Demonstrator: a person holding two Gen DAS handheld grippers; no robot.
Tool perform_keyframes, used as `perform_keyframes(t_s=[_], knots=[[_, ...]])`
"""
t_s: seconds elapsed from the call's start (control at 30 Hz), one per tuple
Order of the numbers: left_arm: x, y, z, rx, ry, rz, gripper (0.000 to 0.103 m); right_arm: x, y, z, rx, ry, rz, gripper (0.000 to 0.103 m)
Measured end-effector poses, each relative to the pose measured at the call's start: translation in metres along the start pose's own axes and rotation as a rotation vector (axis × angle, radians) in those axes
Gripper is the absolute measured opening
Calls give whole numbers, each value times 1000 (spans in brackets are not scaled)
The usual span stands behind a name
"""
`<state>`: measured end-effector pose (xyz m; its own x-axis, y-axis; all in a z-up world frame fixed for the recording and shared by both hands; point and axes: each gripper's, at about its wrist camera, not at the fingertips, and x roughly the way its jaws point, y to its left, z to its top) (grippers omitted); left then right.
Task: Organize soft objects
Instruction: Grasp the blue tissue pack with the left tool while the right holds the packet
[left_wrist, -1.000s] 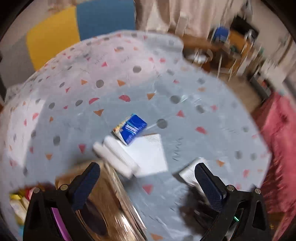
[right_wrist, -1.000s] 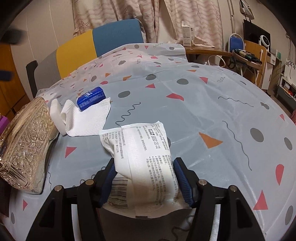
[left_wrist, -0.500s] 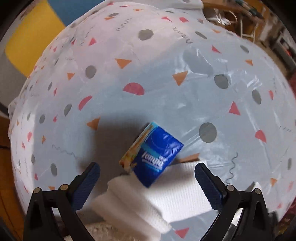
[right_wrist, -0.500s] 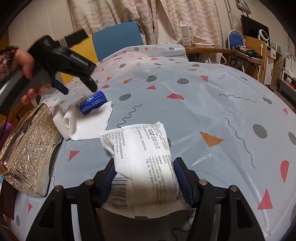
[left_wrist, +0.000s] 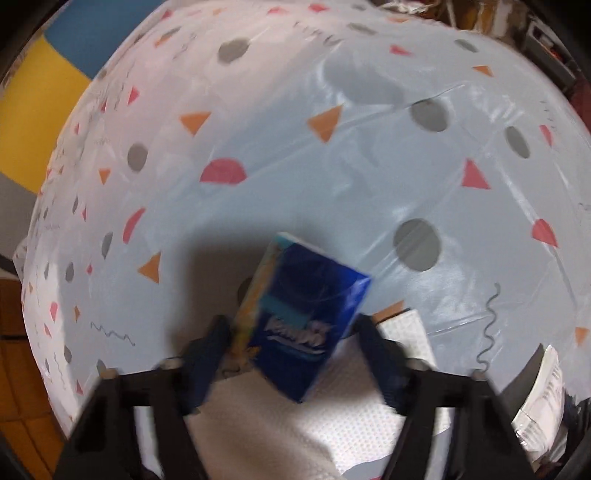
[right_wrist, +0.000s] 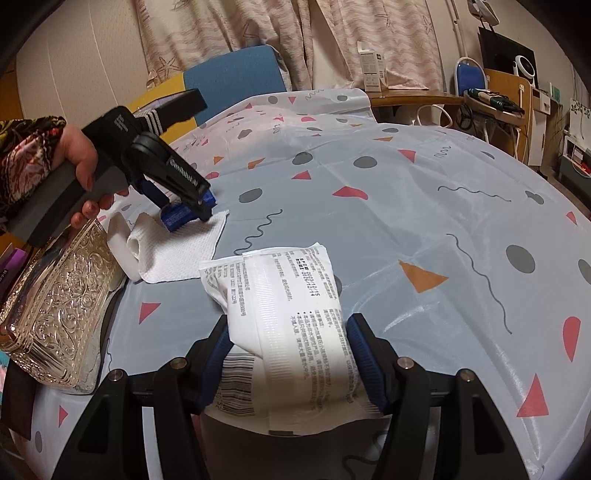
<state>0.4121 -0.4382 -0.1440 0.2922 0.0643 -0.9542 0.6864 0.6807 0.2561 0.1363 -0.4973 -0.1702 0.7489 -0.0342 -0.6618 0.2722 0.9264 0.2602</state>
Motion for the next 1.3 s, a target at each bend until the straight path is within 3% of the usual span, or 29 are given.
perform_keyframes(t_s=[0.27, 0.3, 0.33, 0.37, 0.5, 0.6, 0.67, 0.7, 0.73, 0.93, 1.07, 1.17, 1.27, 1.3], knots=[[-38, -1, -20, -63, -67, -40, 56, 1, 0, 0, 2, -5, 0, 64], [-48, 1, -25, -86, -85, -65, 50, 1, 0, 0, 2, -5, 0, 64], [-56, 2, -29, -96, -100, -81, 37, 1, 0, -1, 2, -5, 1, 64], [-66, 2, -35, -109, -122, -93, 34, 1, 0, -1, 2, -6, 0, 64], [-108, -3, -63, -99, -189, -141, 32, 1, -1, 0, 6, -5, 4, 64], [-118, -15, -72, -92, -189, -175, 32, 0, -1, 0, 7, -4, 6, 64], [-123, -13, -80, -111, -202, -168, 40, 0, -1, 0, 7, 0, 5, 64], [-116, -13, -80, -121, -204, -165, 64, 0, -1, 0, 7, 0, 4, 64], [-114, -13, -80, -135, -198, -149, 80, 0, -1, 0, 6, 0, 4, 64], [-76, -9, -64, -173, -156, -59, 82, 0, -1, 0, 9, -3, 7, 64], [-46, -5, -51, -211, -110, -67, 81, 0, -3, 0, 16, -7, 16, 64], [-30, -8, -45, -206, -87, -69, 64, 0, -3, 0, 20, -9, 20, 64], [-21, -13, -44, -187, -67, -50, 41, 0, -4, 0, 25, -12, 25, 64], [-21, -14, -45, -179, -66, -47, 28, 0, -4, 0, 28, -12, 29, 64]])
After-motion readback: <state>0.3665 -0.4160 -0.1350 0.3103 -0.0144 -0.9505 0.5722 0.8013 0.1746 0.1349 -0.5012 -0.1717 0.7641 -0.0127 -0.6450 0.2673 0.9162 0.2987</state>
